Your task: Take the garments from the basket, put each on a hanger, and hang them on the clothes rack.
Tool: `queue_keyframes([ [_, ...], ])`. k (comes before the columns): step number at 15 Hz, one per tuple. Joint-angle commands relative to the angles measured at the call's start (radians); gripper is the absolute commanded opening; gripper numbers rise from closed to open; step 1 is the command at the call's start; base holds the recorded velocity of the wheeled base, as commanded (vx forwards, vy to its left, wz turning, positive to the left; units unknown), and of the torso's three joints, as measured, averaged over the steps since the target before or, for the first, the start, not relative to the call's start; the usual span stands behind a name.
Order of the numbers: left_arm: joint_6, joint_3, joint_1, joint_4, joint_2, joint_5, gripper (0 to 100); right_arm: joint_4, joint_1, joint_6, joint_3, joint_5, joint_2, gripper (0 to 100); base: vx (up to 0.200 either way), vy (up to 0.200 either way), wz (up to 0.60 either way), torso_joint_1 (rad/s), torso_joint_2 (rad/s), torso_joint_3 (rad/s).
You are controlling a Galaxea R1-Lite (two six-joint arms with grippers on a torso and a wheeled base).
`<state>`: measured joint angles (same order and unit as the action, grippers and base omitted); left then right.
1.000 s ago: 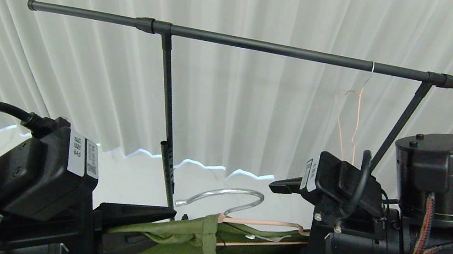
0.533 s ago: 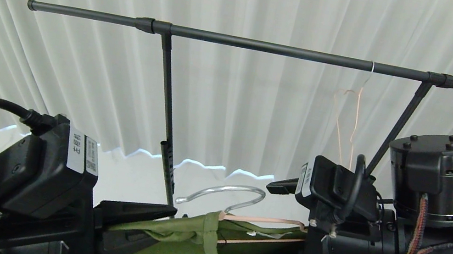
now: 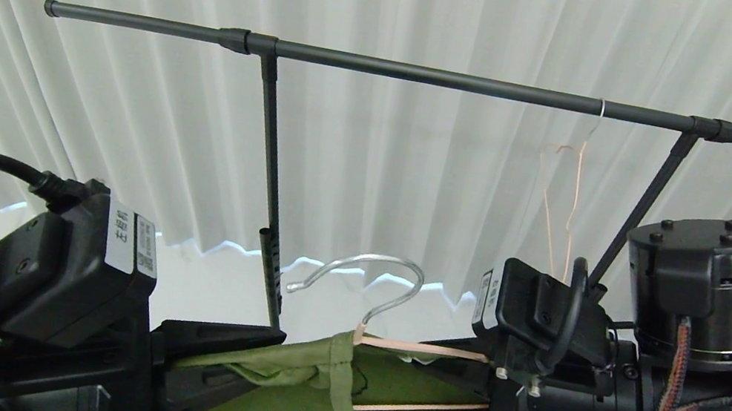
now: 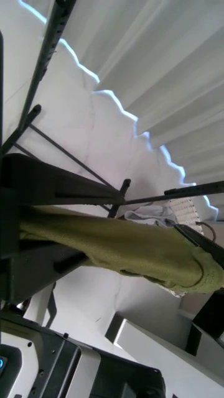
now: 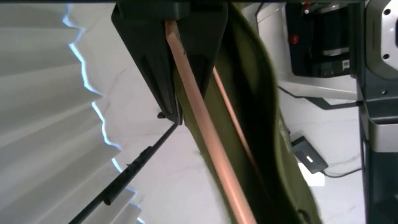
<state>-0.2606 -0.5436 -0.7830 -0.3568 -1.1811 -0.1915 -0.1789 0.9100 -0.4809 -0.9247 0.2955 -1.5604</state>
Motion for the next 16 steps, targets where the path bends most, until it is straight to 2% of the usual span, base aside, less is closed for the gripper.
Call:
queue_keyframes([
  [1, -0.009, 0.004, 0.001, 0.001, -0.002, 0.0, 0, -0.002, 0.0, 0.001, -0.002, 0.001, 0.003, 0, 0.0, 0.0, 0.0, 0.0, 0.0, 0.0],
  [3, -0.028, 0.005, 0.001, 0.001, 0.0, 0.001, 0, -0.002, 0.0, -0.004, -0.002, 0.001, 0.01, 0, 0.0, 0.0, 0.0, 0.0, 0.0, 0.0],
  [4, -0.028, 0.005, 0.001, 0.001, -0.002, 0.001, 100, -0.001, -0.002, -0.01, -0.003, 0.001, 0.016, 0, 0.0, 0.0, 0.0, 0.0, 0.0, 0.0],
  [9, -0.026, 0.016, 0.018, 0.001, 0.005, 0.007, 100, 0.019, -0.022, -0.021, -0.006, -0.021, 0.08, 0, 0.0, 0.0, 0.0, 0.0, 0.0, 0.0],
  [11, -0.026, 0.014, 0.044, -0.011, 0.009, 0.007, 100, 0.072, -0.04, -0.021, -0.01, -0.049, 0.111, 0, 0.0, 0.0, 0.0, 0.0, 0.0, 0.0],
  [13, -0.025, 0.027, 0.087, -0.024, 0.024, 0.009, 100, 0.101, -0.094, -0.019, -0.013, -0.058, 0.145, 0, 0.0, 0.0, 0.0, 0.0, 0.0, 0.0],
  [16, -0.026, 0.027, 0.09, -0.027, 0.054, 0.009, 100, 0.22, -0.146, -0.018, -0.057, -0.09, 0.18, 0, 0.0, 0.0, 0.0, 0.0, 0.0, 0.0],
])
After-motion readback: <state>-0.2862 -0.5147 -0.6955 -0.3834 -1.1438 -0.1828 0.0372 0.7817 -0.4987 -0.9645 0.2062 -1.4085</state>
